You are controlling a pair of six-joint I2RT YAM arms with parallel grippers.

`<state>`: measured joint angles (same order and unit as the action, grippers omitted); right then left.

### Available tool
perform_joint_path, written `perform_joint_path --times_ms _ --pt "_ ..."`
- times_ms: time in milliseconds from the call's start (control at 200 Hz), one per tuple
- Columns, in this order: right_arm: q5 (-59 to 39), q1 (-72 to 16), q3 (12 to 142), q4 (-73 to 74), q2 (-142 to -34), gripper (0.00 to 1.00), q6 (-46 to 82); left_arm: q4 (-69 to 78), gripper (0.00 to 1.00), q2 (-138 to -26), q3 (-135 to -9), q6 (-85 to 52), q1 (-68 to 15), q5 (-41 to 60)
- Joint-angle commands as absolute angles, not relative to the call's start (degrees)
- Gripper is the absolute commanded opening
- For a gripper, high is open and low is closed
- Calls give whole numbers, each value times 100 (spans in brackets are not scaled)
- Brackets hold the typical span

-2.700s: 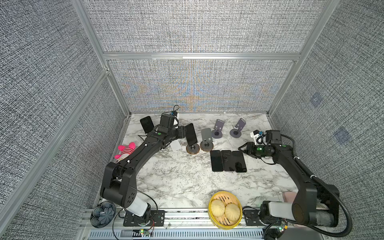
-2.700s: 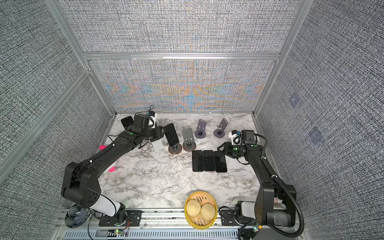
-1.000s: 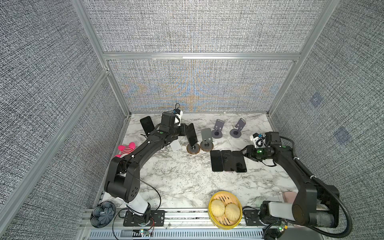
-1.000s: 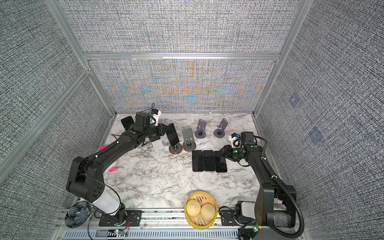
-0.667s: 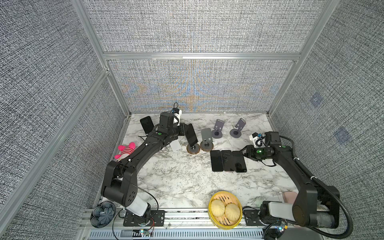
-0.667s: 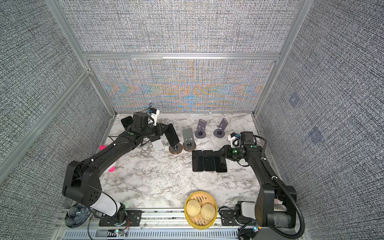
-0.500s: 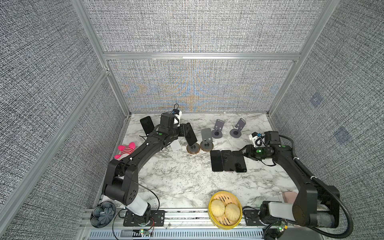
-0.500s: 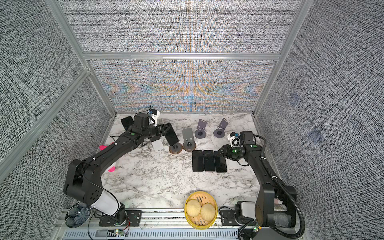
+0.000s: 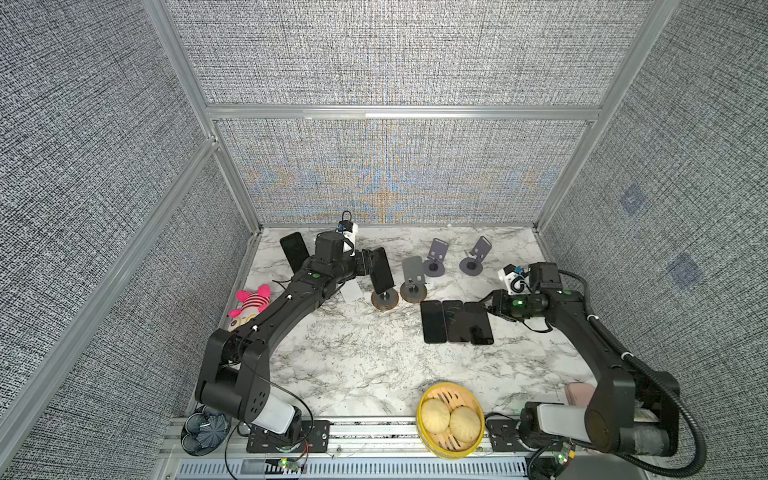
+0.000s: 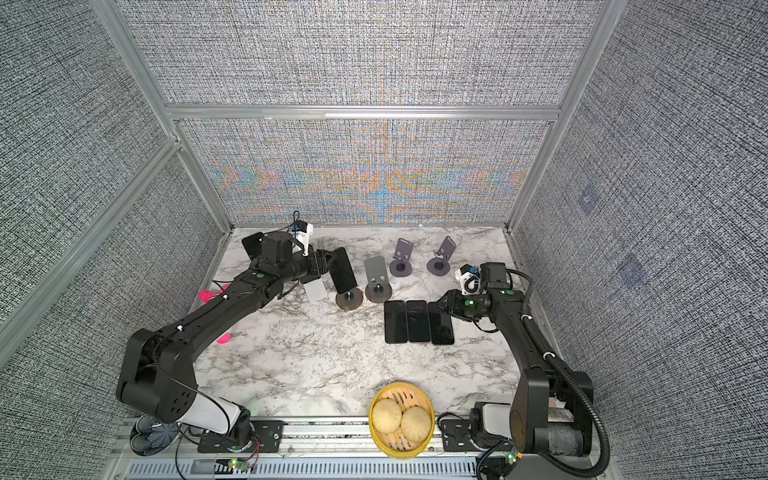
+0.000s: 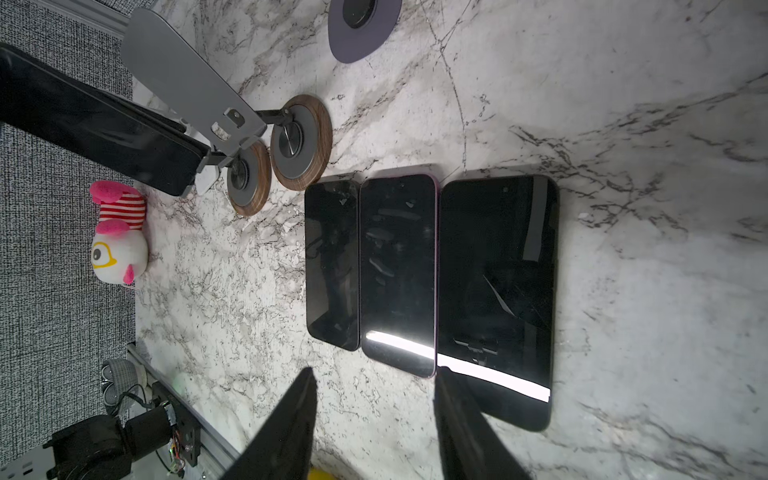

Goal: Remove the phone from the phone stand

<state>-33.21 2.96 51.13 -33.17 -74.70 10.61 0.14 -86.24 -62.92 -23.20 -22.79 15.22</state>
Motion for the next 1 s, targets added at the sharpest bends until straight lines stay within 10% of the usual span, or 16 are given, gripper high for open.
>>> perform_joint_path --times_ms 0,450,995 --pt "-3288 276 5127 -3358 -7471 47 1055 168 59 -8476 -6267 -2328 -2278 1618" --pt "-3261 272 5092 -3471 -7331 47 1000 519 59 -8888 -6171 -2188 -2268 1820" --pt "-3194 272 5068 -3475 -7391 47 914 870 26 -9315 -6135 -2356 -2260 1857"
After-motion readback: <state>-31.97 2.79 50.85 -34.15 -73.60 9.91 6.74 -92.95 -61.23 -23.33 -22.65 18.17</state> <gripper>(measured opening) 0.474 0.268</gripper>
